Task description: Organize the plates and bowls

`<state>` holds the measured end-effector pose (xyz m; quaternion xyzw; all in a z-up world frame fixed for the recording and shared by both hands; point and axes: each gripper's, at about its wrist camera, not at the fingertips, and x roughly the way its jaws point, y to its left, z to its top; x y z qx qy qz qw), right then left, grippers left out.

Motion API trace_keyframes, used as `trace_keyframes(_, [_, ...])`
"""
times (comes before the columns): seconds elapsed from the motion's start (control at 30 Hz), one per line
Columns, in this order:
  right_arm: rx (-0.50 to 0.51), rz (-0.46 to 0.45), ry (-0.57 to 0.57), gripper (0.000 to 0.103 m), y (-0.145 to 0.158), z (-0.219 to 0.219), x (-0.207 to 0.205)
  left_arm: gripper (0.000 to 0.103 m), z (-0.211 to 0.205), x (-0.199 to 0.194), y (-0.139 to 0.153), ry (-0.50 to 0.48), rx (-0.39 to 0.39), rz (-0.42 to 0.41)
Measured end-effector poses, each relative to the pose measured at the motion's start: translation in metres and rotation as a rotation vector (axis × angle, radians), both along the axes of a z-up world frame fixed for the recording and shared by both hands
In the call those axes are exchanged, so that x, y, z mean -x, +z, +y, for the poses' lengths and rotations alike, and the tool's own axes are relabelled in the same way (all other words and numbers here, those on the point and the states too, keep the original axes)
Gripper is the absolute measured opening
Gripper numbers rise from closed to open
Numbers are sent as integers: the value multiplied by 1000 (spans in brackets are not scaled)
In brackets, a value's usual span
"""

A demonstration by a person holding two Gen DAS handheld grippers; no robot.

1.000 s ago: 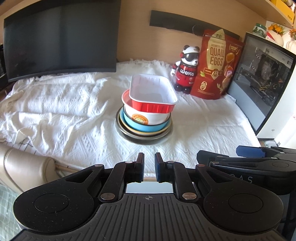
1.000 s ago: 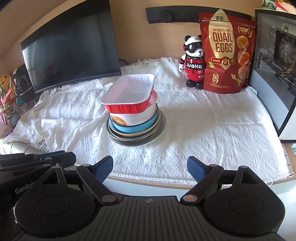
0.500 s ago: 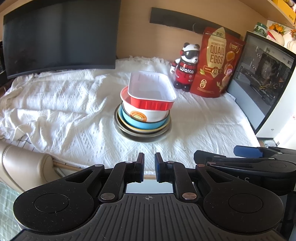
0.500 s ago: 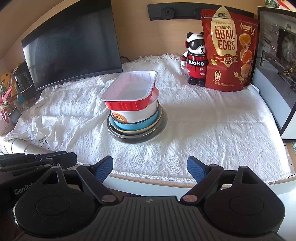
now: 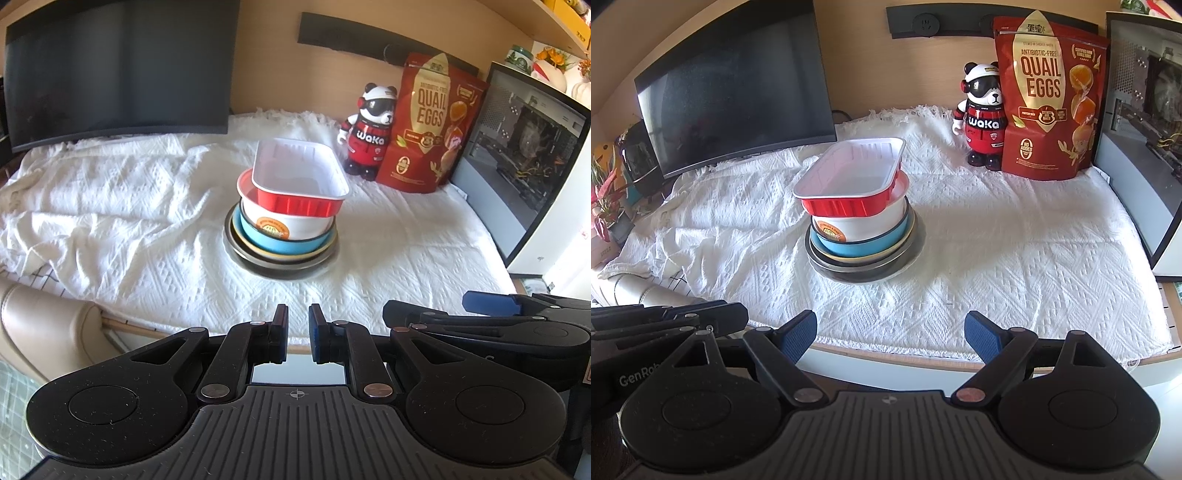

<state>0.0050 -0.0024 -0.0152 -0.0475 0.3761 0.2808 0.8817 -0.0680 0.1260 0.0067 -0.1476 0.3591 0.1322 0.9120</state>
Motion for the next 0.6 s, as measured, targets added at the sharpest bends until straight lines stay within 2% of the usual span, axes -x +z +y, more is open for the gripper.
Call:
trace_keyframes(0.47, [0,-2,-4,88,3,-2,1,14,-1,4,-3,-6,12,-22])
trace_keyframes(0.6, [8,2,4,88,1,2,0,14,7,5,-10,28,29,-2])
